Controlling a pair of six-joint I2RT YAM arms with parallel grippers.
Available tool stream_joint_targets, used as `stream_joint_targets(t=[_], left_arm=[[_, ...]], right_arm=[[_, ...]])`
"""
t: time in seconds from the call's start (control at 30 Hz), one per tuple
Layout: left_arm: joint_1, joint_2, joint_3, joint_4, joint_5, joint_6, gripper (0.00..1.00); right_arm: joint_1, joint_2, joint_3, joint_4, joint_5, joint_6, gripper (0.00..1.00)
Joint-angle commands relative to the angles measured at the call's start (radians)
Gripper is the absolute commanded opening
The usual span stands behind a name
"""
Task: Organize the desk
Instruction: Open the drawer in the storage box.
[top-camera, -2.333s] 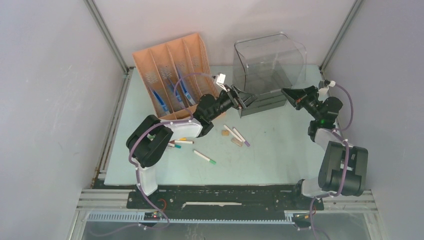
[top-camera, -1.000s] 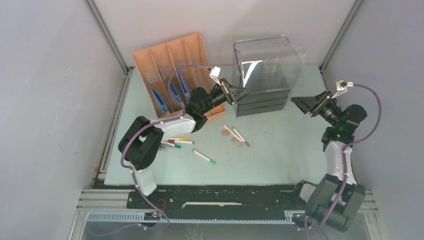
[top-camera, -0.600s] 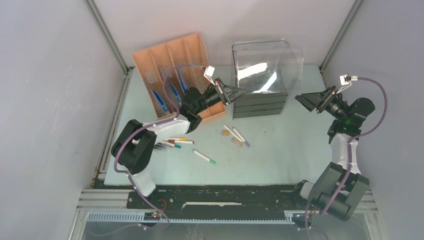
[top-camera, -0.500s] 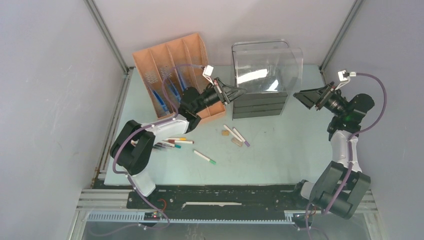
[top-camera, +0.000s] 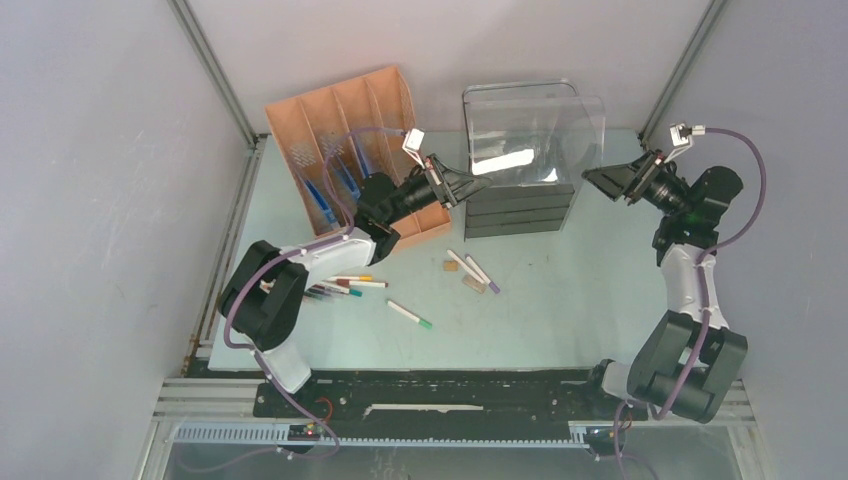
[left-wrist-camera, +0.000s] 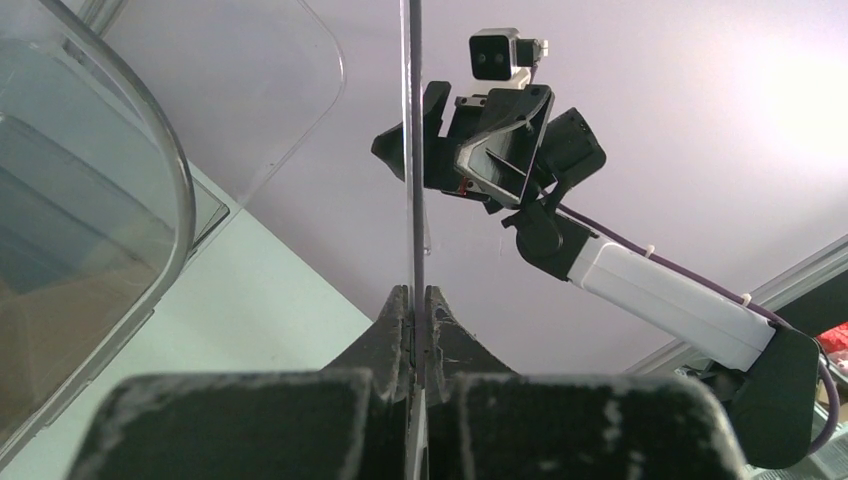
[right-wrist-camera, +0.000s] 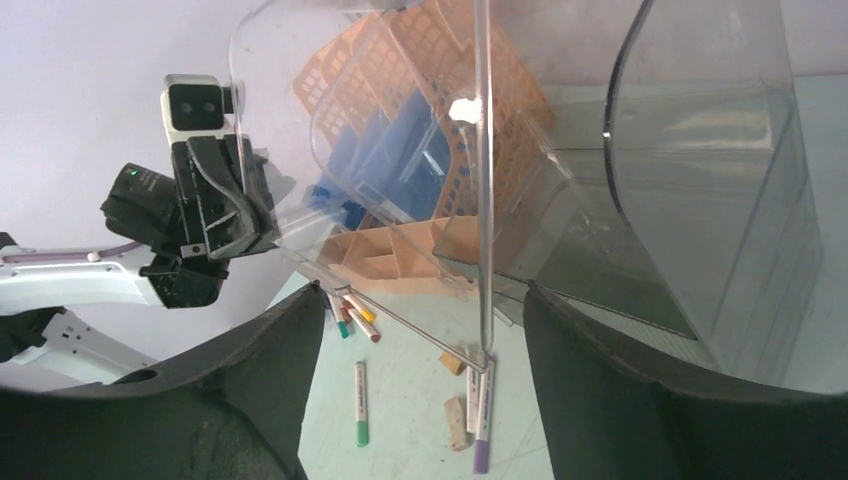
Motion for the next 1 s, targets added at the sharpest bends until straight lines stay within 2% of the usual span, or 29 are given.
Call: stream_joint_targets(t=[0.0,0.23,0.3,0.47,0.6,0.73,0.87,0.97], left_arm=[[0.007,-0.068,0.015,0.105,0.047,-0.018,0.0],[0.015,-0.073,0.016,0.111,0.049,-0.036,0.05],[0.018,-0.074,0.014,0.113,0.045,-0.043,0.14],[0.024,-0.079,0.009,0.111,0.043,-0.055,0.46],[0.028,-0.111,-0.027,0.092,0.028,-0.038,0.63],[0.028,-0.195,-0.108,-0.008,-0.023,0.06,0.75],[0.028,-0.337,-0.223,-0.207,-0.128,0.231,0.84],[0.028,-0.474,-0.304,-0.38,-0.26,0.368,0.89]], right_arm=[[0.019,0.015,0.047,0.123,0.014,0.109,0.77],[0.026,0.061,0.049,0.303,-0.013,0.313,0.54],[0.025,0.061,0.049,0.319,-0.019,0.329,0.48],[0.02,0.055,0.049,0.277,-0.013,0.306,0.32],[0.014,0.057,0.049,0.244,-0.019,0.285,0.27],[0.012,0.061,0.048,0.239,-0.031,0.284,0.24],[0.014,0.057,0.033,0.259,-0.032,0.293,0.23],[0.015,0.058,0.023,0.264,-0.032,0.295,0.23]])
